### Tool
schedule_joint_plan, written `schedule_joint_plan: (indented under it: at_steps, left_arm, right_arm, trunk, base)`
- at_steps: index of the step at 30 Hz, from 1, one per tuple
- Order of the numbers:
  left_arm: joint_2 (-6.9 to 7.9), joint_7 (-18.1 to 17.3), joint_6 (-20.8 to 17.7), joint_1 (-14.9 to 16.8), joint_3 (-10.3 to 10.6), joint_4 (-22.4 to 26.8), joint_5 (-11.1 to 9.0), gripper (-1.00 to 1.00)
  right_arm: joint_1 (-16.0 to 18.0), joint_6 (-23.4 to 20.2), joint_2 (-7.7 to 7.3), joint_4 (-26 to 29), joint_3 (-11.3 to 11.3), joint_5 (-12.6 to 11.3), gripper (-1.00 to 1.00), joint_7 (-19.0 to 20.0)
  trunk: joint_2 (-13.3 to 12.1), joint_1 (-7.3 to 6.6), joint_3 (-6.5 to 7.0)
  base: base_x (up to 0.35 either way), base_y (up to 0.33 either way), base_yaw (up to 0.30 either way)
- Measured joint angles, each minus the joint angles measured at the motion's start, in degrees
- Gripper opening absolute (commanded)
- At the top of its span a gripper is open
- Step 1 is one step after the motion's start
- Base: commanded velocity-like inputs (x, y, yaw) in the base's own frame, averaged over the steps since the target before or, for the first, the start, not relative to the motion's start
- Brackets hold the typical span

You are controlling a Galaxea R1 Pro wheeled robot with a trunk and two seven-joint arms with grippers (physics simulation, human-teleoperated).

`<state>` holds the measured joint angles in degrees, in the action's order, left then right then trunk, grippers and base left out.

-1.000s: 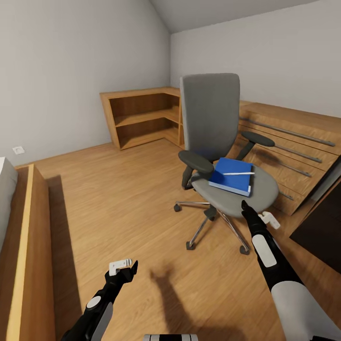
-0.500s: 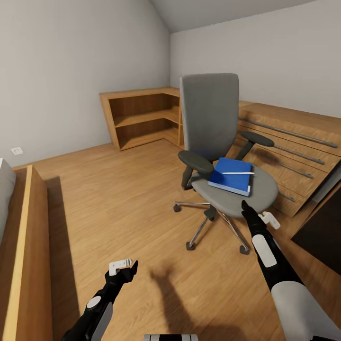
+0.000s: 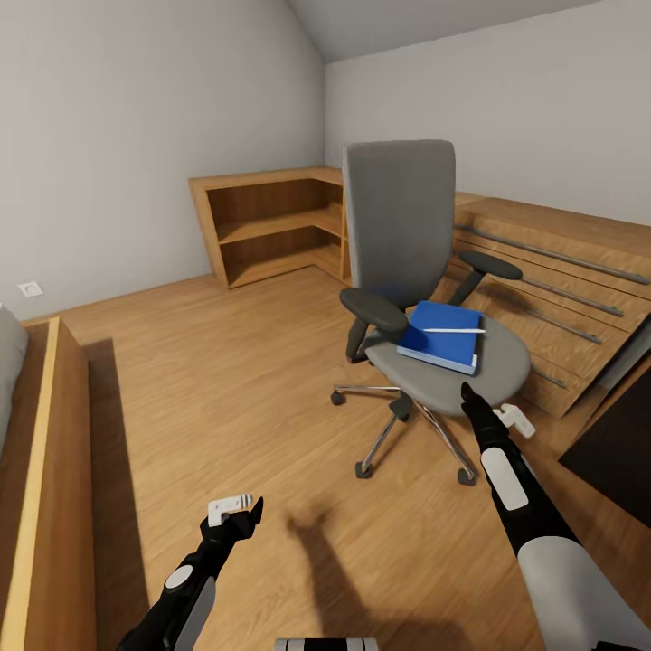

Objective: In the bedroom, organize the workspace by keeping the computer under the desk, ensuring the monitor is on the desk, placing the keyboard on the desk next to the monitor, placing the mouse on the desk next to the keyboard, moving the folder from the swivel chair onto the desk next to the mouse, stacking the notebook on top of the folder with the pen on top of the notebook, and positioning the swivel chair next to the desk.

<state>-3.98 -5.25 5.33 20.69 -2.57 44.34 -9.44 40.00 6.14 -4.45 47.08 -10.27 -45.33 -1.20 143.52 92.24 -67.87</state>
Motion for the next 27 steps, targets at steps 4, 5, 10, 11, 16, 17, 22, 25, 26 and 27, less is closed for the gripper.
schedule_joint_plan:
  at_steps: [4, 5, 10, 11, 16, 17, 22, 25, 26, 27]
  left_arm:
    - [0.0, 0.0, 0.0, 0.0, 0.0, 0.0, 0.0, 1.0]
    - [0.0, 0.0, 0.0, 0.0, 0.0, 0.0, 0.0, 1.0]
    - [0.0, 0.0, 0.0, 0.0, 0.0, 0.0, 0.0, 1.0]
    - [0.0, 0.0, 0.0, 0.0, 0.0, 0.0, 0.0, 1.0]
    - [0.0, 0.0, 0.0, 0.0, 0.0, 0.0, 0.0, 1.0]
    - [0.0, 0.0, 0.0, 0.0, 0.0, 0.0, 0.0, 1.0]
    - [0.0, 0.0, 0.0, 0.0, 0.0, 0.0, 0.0, 1.0]
    - [0.0, 0.0, 0.0, 0.0, 0.0, 0.0, 0.0, 1.0]
    - [0.0, 0.0, 0.0, 0.0, 0.0, 0.0, 0.0, 1.0]
    - [0.0, 0.0, 0.0, 0.0, 0.0, 0.0, 0.0, 1.0]
  right_arm:
    - [0.0, 0.0, -0.01, 0.0, 0.0, 0.0, 1.0, 0.0]
    - [0.0, 0.0, -0.01, 0.0, -0.1, 0.1, 1.0, -0.1]
    - [0.0, 0.0, 0.0, 0.0, 0.0, 0.0, 1.0, 0.0]
    - [0.0, -0.1, 0.0, 0.0, 0.0, 0.0, 1.0, 0.0]
    - [0.0, 0.0, -0.05, 0.0, -0.1, 0.1, 1.0, 0.0]
    - [0.0, 0.0, -0.05, 0.0, -0.1, 0.1, 1.0, -0.1]
    - [0.0, 0.0, -0.07, 0.0, 0.0, 0.1, 1.0, 0.0]
    - [0.0, 0.0, -0.06, 0.0, 0.0, 0.1, 1.0, 0.0]
    - [0.0, 0.0, -0.04, 0.0, 0.0, 0.1, 1.0, 0.0]
    - [0.0, 0.0, -0.03, 0.0, 0.0, 0.1, 1.0, 0.0]
  trunk:
    - [0.0, -0.01, 0.0]
    - [0.0, -0.02, 0.0]
    - [0.0, -0.01, 0.0]
    - [0.0, -0.01, 0.0]
    - [0.0, -0.02, 0.0]
    - [0.0, -0.02, 0.0]
    - [0.0, -0.01, 0.0]
    - [0.0, 0.0, 0.0]
    - [0.0, 0.0, 0.0]
    - [0.0, 0.0, 0.0]
  base:
    - [0.091, 0.0, 0.0]
    - [0.192, 0.0, 0.0]
    - [0.125, 0.0, 0.0]
    - [0.029, 0.0, 0.0]
    - [0.07, 0.0, 0.0]
    - [0.192, 0.0, 0.0]
    - [0.112, 0.0, 0.0]
    - [0.018, 0.0, 0.0]
    - [0.007, 0.0, 0.0]
    - [0.004, 0.0, 0.0]
